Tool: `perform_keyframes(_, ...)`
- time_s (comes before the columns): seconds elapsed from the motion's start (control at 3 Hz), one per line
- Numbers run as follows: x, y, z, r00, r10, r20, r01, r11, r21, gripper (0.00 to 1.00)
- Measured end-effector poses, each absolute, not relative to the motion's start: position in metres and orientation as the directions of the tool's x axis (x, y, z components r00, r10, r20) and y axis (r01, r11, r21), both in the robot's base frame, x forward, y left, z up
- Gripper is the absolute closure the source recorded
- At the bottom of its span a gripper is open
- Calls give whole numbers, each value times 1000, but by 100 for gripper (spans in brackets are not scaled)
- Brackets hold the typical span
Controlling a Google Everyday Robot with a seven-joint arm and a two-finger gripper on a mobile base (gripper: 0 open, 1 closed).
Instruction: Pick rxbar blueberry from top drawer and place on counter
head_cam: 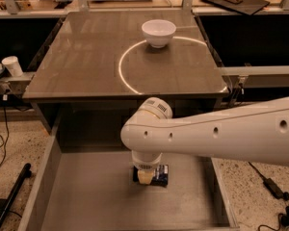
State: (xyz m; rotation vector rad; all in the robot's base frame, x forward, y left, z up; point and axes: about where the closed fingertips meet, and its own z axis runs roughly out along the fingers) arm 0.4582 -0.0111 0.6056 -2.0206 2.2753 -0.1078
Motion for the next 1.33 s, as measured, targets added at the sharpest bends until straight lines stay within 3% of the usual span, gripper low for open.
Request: perform_keyframes(1.33, 481, -35, 674, -131, -991, 28, -964, 121, -238, 100)
